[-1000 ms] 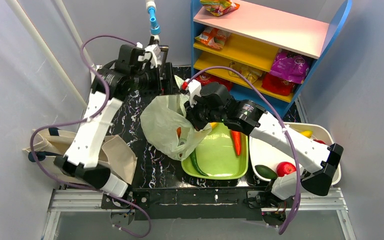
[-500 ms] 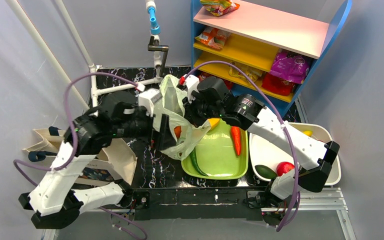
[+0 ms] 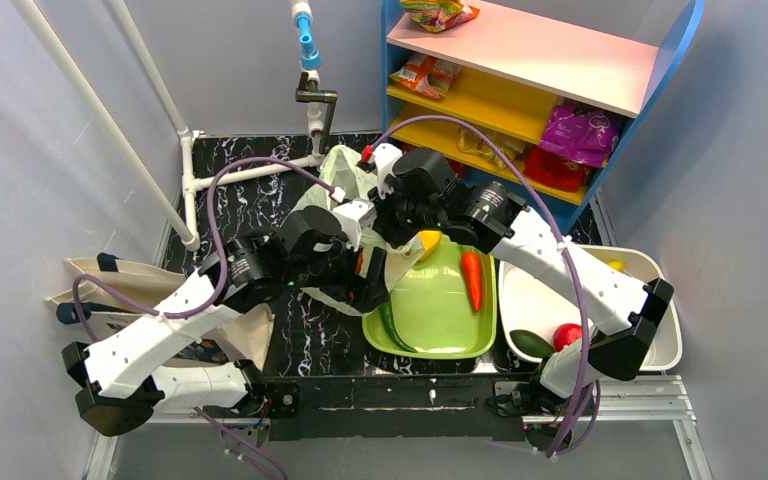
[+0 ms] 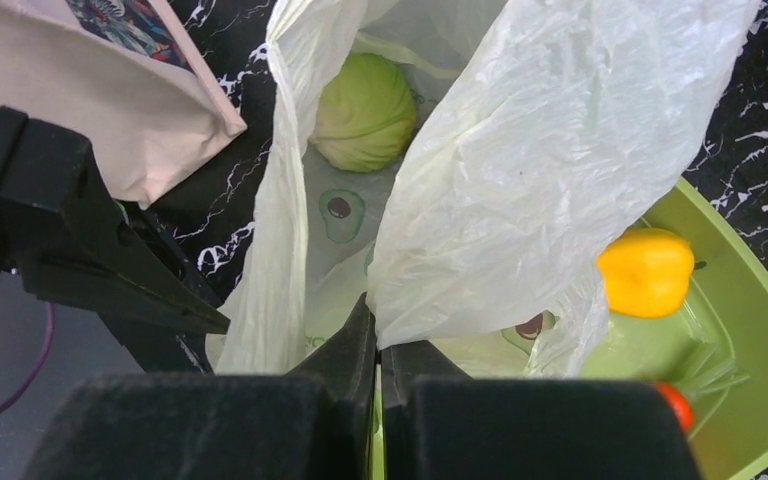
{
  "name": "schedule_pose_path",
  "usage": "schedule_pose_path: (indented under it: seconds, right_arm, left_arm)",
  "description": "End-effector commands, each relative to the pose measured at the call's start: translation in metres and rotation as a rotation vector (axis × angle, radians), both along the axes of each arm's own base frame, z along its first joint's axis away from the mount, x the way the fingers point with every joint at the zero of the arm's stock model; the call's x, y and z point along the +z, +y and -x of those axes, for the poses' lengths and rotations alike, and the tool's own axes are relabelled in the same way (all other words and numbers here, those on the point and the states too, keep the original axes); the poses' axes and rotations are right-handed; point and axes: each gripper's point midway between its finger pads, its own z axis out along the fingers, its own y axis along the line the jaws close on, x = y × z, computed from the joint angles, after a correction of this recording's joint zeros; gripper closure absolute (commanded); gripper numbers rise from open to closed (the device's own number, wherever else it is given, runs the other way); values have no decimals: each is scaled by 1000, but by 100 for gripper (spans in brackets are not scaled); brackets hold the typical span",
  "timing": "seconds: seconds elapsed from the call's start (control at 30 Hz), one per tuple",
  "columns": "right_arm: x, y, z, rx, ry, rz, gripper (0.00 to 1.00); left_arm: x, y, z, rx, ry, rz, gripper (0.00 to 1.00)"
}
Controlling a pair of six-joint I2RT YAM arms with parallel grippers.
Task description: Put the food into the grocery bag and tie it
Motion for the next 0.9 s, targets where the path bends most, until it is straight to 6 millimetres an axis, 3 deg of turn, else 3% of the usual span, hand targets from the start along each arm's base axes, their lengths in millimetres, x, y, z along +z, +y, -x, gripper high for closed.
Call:
schedule_pose_path:
  seconds: [0.0,0.3,0.37,0.5,0.63,0.73,0.87]
  right_arm:
    - [17,3,5,13,-13,-40,99]
    - [20,-3,9,5,2,-47,99]
    - [20,-4,9,-1,9,-52,99]
    - [21,-4,9,-6,12,-56,99]
    - [31,-8,9,-8,-3,-64,99]
    - [49,-7,6,-10,-33,-93,99]
    - [91,-2,1,-1,-94,-166,99]
  left_arm:
    - [-6,-19,-24,82,-75,14,14]
    - [-12,-13,-60,321,-224,24,41]
    - [-10,-10,-67,360,-256,32,56]
    - [1,-11,-72,353,-291,22,100]
    - [27,-3,-67,359,-288,37,100]
    - [61,20,-70,430,-338,50,100]
    - [109,58,-75,534,-451,69,100]
